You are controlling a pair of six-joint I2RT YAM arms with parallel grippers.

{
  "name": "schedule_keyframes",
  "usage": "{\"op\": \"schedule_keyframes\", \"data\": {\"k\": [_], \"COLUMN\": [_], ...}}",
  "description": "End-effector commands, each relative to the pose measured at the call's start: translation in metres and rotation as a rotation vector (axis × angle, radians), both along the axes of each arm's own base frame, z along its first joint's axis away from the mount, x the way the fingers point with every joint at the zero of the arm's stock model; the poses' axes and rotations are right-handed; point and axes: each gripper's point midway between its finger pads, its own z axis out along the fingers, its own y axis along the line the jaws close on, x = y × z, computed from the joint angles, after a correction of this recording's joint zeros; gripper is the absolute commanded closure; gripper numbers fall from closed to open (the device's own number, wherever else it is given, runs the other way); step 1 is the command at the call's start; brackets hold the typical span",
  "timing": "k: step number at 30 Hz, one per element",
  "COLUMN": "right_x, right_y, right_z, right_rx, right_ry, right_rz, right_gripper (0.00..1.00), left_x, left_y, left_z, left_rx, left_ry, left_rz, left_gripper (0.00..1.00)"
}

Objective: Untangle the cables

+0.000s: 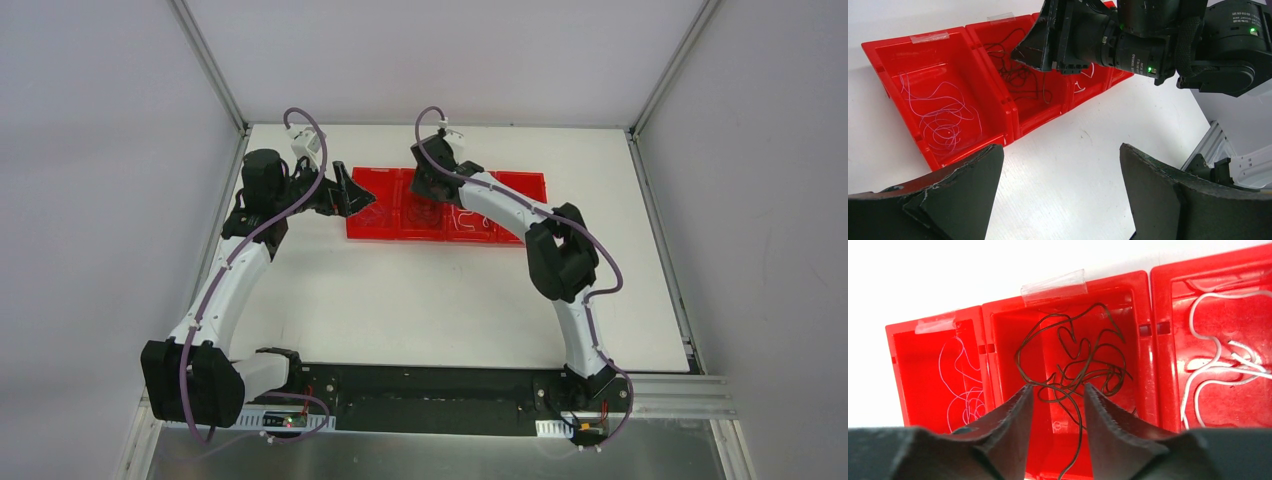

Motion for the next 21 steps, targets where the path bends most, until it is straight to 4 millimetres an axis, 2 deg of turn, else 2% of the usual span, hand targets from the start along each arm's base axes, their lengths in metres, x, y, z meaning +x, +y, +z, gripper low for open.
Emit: {"op": "schedule_keyframes", "data": {"k": [1, 6, 7, 11, 12, 16, 21], "right_x": [0.007, -0.001, -0.003, -0.018, -0.021, -0.031, -0.045], "right_y": [0.007, 0.004, 0.003, 0.002, 0.0, -0.012, -0.04], "right_z": [0.048, 0.066, 0.071, 0.092, 0.099, 0.126, 0.176], "right_rx": [0.057, 0.059, 0.06, 0.055, 0.049, 0.023, -0.028], "right_ry": [-0.082, -0.106, -0.114, -0.143, -0.156, -0.214, -0.322], "right_rz": [0.019, 0.066, 0.079, 0.183, 0.204, 0.269, 0.376], "right_gripper": [0.52, 0.42, 0.36, 0.04, 0.01, 0.01, 0.01], "left_x": [0.005, 0.004, 0.003, -0.004, -0.005, -0.004, -0.005], "left_y": [0.006, 0.007, 0.008, 0.008, 0.009, 0.02, 0.041], "left_z": [0.004, 0.005, 0.005, 0.002, 0.002, -0.004, -0.006], "left_rx": [0.012, 0.025, 0.029, 0.05, 0.06, 0.112, 0.192], "left_ry": [-0.032, -0.021, -0.012, 0.084, 0.11, 0.245, 0.362], "left_rz": [0.014, 0.021, 0.019, -0.003, -0.004, 0.045, 0.136], "left_gripper": [0.11, 0.1, 0.08, 0.02, 0.01, 0.01, 0.01]}}
